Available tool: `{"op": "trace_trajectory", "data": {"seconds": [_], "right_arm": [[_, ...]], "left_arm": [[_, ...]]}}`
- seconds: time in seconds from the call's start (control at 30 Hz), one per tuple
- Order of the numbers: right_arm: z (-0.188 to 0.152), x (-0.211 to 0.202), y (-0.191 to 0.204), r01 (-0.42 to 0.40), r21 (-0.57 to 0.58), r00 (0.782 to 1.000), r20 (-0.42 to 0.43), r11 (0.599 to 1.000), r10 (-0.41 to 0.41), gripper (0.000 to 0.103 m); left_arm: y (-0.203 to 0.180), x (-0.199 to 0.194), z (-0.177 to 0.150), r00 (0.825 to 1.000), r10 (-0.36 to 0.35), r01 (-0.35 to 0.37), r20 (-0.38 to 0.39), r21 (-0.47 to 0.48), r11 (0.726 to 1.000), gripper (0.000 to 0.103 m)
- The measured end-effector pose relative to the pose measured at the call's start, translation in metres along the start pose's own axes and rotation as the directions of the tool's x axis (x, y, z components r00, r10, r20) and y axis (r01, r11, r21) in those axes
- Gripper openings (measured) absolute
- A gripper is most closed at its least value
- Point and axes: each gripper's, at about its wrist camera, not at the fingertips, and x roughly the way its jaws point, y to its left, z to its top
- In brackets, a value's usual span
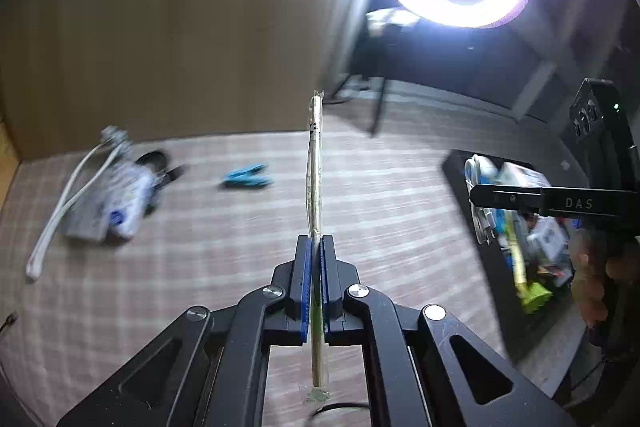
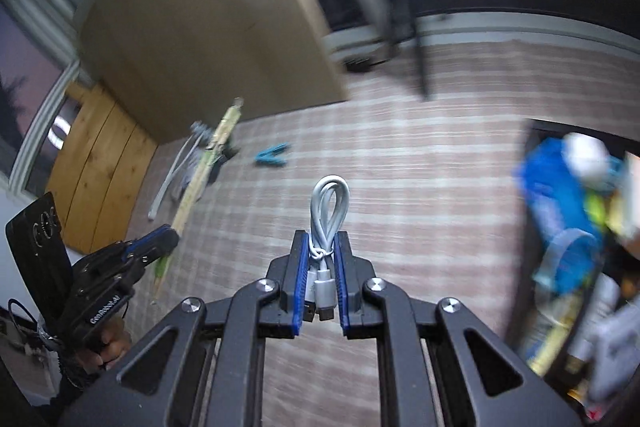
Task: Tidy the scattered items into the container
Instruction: 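Carry the chopsticks and USB cable to the tray and open both grippers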
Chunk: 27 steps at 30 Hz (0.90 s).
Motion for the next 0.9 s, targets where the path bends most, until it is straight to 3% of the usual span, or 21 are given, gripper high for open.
{"op": "trace_trajectory", "data": {"seconds": [0.17, 0.3, 0.5, 0.83, 0.87, 0.9], "right_arm": [[-0.019, -0.056, -0.060, 0.092, 0.086, 0.992, 0.081, 0.992, -0.099, 0.013], [-0.034, -0.110, -0.114, 0.167, 0.168, 0.972, 0.134, 0.972, -0.190, 0.013], [-0.055, -0.159, -0.185, 0.236, 0.299, 0.942, 0.165, 0.925, -0.294, 0.013], [-0.071, -0.183, -0.235, 0.286, 0.362, 0.921, 0.154, 0.887, -0.359, 0.013], [-0.071, -0.182, -0.238, 0.285, 0.358, 0.922, 0.153, 0.889, -0.357, 0.015], [-0.069, -0.182, -0.240, 0.290, 0.355, 0.921, 0.147, 0.889, -0.359, 0.018]], "left_arm": [[-0.064, 0.015, 0.010, 0.997, -0.078, 0.079, -0.006, 0.097, 0.992, 0.003], [-0.119, 0.024, 0.016, 0.987, -0.158, 0.161, -0.030, 0.171, 0.972, 0.003], [-0.206, 0.036, 0.024, 0.962, -0.266, 0.271, -0.058, 0.276, 0.922, 0.003], [-0.307, 0.056, 0.031, 0.923, -0.360, 0.383, -0.137, 0.414, 0.826, 0.004], [-0.318, 0.058, 0.032, 0.912, -0.381, 0.408, -0.151, 0.433, 0.804, 0.007], [-0.327, 0.062, 0.032, 0.910, -0.383, 0.412, -0.158, 0.455, 0.789, 0.022]]}}
